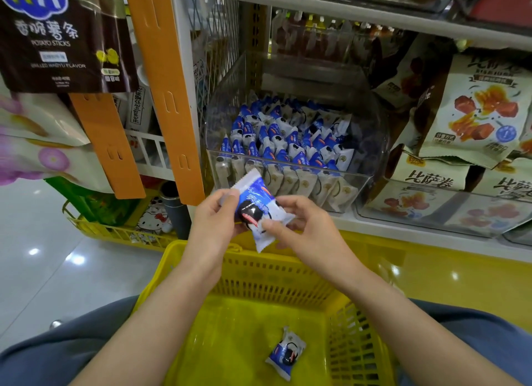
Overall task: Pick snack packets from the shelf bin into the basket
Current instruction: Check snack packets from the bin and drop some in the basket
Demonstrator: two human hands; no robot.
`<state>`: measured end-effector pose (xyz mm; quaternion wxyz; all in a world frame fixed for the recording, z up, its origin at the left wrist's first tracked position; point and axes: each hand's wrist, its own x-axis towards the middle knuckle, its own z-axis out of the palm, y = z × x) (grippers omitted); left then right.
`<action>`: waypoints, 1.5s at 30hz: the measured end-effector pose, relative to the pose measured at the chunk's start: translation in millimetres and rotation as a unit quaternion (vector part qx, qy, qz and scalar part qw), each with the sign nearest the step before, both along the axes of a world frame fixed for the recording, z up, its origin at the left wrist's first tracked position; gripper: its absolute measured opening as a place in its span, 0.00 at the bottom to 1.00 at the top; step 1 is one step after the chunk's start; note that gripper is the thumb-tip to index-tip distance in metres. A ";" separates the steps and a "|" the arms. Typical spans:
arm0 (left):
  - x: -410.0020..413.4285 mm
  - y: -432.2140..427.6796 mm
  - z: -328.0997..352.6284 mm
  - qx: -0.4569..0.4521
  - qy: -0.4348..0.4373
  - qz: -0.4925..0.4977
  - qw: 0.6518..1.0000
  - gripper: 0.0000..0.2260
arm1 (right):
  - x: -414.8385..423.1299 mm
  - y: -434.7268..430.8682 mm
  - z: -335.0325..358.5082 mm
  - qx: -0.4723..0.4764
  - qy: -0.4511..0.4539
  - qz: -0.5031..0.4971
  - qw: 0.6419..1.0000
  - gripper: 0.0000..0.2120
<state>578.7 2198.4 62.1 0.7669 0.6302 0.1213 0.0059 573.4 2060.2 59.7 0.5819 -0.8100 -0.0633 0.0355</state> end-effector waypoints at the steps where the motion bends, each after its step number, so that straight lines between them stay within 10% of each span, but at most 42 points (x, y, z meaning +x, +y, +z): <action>1: 1.4 1.2 -0.1 -0.019 0.001 0.014 1.000 0.10 | -0.7 0.6 1.1 0.030 0.021 0.007 0.999 0.12; 13: 5.7 3.8 5.4 -0.275 0.071 -0.029 0.958 0.10 | 5.6 -1.0 7.9 0.206 0.053 -0.055 0.976 0.12; 21: 1.0 4.7 16.3 0.038 -0.082 -0.058 0.994 0.14 | -0.6 0.0 11.6 0.105 0.015 0.006 0.994 0.09; 30: 13.7 10.1 32.2 0.090 -0.124 -0.123 0.980 0.06 | 6.1 2.0 28.0 0.125 -0.076 -0.004 0.989 0.11; 38: 40.2 33.8 56.8 0.063 -0.169 -0.057 0.982 0.02 | 117.5 -13.9 69.4 -0.124 -0.205 -0.117 0.964 0.06; 45: 54.8 36.4 59.6 0.029 -0.183 -0.047 0.981 0.03 | 207.3 -26.6 58.7 -0.384 -0.050 -0.138 0.911 0.14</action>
